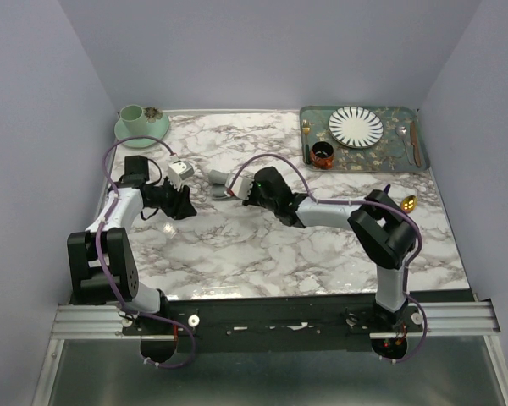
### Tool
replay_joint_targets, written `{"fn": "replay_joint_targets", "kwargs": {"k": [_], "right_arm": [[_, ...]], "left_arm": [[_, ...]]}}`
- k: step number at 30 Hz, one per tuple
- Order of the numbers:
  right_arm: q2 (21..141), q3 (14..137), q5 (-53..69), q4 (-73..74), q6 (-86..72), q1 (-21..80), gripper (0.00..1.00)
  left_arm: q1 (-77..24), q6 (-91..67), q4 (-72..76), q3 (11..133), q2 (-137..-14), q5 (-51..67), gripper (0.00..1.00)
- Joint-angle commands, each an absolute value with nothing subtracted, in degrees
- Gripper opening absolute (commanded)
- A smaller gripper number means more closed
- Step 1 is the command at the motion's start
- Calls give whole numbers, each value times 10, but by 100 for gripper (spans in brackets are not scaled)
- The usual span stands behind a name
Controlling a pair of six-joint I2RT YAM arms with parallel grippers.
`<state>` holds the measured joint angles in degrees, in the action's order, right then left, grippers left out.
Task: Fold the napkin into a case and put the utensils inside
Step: Turn over the smaller rectangle-folded napkin at the center of the board.
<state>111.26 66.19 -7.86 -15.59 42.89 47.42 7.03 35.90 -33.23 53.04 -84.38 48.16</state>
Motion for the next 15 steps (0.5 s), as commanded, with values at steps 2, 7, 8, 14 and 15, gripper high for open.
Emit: {"fn": "replay_joint_targets", "kwargs": {"k": [2, 7, 8, 14, 15], "right_arm": [[1073, 639, -69, -126, 418, 491, 16], [1048, 611, -43, -94, 403, 506, 35], [1044, 607, -37, -84, 400, 509, 35], [1024, 599, -3, -30, 374, 525, 57], [1015, 602, 23, -14, 367, 524, 66]], "left_arm": [[77, 372, -343, 540, -846, 481, 49], [76, 373, -343, 545, -848, 483, 49], [78, 374, -344, 548, -850, 483, 49], [77, 370, -346, 562, -858, 486, 49], [77, 369, -347, 564, -859, 486, 49]]}}
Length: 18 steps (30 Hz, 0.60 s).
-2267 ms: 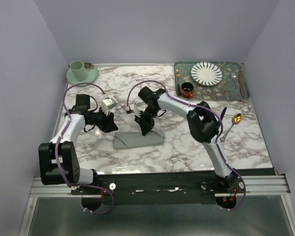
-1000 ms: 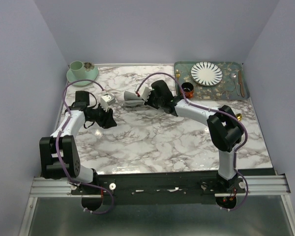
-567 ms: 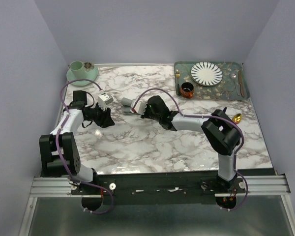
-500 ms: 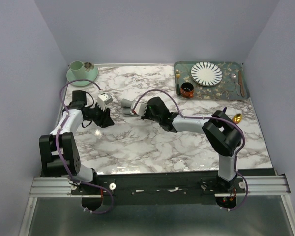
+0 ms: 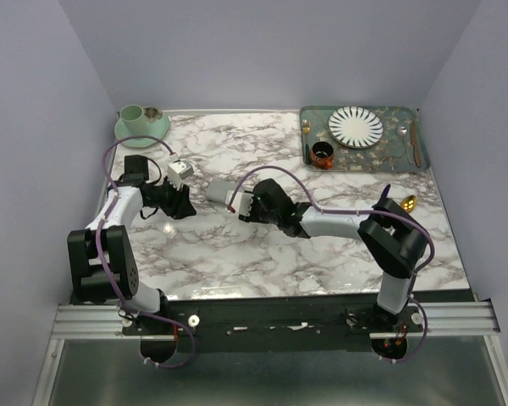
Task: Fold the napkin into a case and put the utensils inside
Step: Turn over the smaller rectangle-folded napkin at the center of the board.
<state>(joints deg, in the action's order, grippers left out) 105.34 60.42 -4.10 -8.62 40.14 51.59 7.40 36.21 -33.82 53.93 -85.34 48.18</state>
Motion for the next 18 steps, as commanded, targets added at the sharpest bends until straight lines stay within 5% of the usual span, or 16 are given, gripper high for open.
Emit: {"fn": "replay_joint_targets", "kwargs": {"k": [1, 9, 18], "right_arm": [[1006, 613, 35, -3, 343, 524, 71], [972, 743, 137, 234, 198, 457, 68], [1084, 855, 200, 382, 194, 350, 59]], "left_arm": [[77, 366, -348, 568, -860, 491, 49], [26, 253, -331, 656, -909, 473, 46], [-66, 149, -351, 788, -1031, 379, 42]]}}
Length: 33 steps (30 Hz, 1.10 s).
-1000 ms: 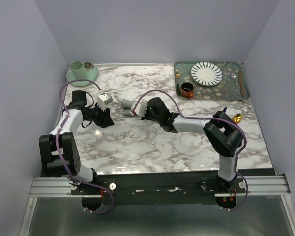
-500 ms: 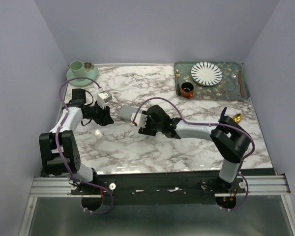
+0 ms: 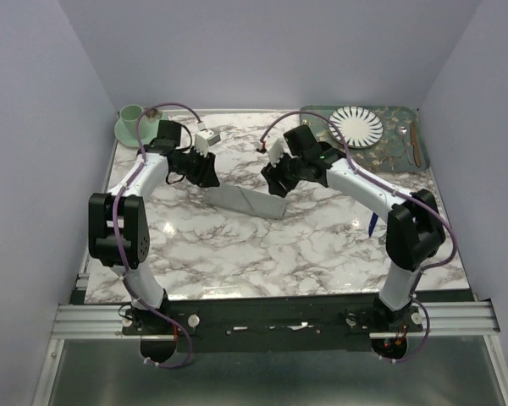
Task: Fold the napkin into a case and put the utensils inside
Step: Turn over the smaller rectangle-folded napkin at the center of the board, then rotate the smaller rectangle-folded napkin at the center of the board.
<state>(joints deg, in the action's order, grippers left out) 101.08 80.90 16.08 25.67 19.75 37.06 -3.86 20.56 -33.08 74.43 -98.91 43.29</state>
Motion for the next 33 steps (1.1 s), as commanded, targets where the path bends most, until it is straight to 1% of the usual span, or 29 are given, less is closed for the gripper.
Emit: {"fn": "replay_joint_targets", "kwargs": {"k": [1, 6, 11, 15, 19, 23, 26, 30, 33], "right_arm": [[1094, 864, 200, 388, 209, 348, 58], [1131, 852, 205, 399, 243, 349, 54], [1160, 832, 202, 414, 255, 355, 53], [1163, 807, 211, 419, 256, 378, 52], [1139, 784, 235, 423, 241, 404, 52], [1114, 824, 277, 467, 200, 403, 55], [1100, 867, 298, 488, 174, 379, 57], [1125, 918, 291, 505, 171, 345, 59], [1157, 945, 280, 507, 178, 345, 59]], "left_arm": [[-70, 143, -355, 792, -1036, 367, 42], [-89, 141, -368, 775, -1049, 335, 41], [-94, 134, -374, 751, -1060, 288, 39], [-94, 135, -373, 744, -1058, 285, 40], [-93, 138, -378, 744, -1047, 291, 42], [-87, 147, -391, 745, -1027, 294, 42], [-82, 157, -416, 746, -1013, 291, 42], [-76, 160, -432, 729, -992, 283, 42], [-74, 163, -446, 711, -973, 271, 42]]}}
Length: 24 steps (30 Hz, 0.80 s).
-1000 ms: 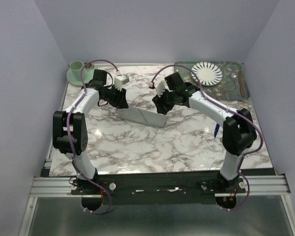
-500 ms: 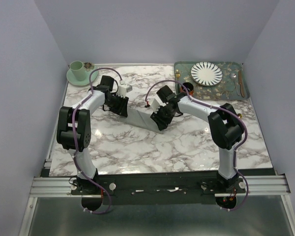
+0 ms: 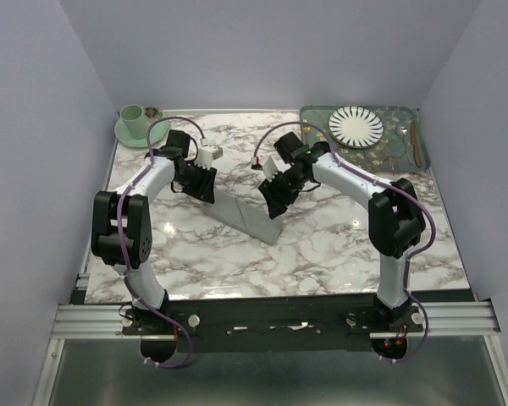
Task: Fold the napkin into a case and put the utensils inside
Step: Rotate the smaller rectangle-folded napkin at the center of the board.
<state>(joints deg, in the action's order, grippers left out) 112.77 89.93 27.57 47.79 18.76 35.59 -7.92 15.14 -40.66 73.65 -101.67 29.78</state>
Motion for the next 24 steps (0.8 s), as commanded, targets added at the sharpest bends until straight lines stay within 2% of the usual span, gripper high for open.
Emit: {"fn": "replay_joint_targets", "kwargs": {"k": [1, 8, 13, 24], "right_arm": [[1176, 954, 279, 511, 178, 345, 59], [1209, 955, 297, 519, 194, 345, 60], [1206, 913, 334, 508, 193, 346, 61], [1143, 751, 419, 438, 141, 409, 63]], "left_arm": [[-74, 163, -452, 707, -969, 265, 42], [-75, 193, -462, 664, -960, 214, 41], [-78, 198, -433, 671, -1015, 214, 41], [-136, 186, -398, 801, -1142, 243, 41]]}}
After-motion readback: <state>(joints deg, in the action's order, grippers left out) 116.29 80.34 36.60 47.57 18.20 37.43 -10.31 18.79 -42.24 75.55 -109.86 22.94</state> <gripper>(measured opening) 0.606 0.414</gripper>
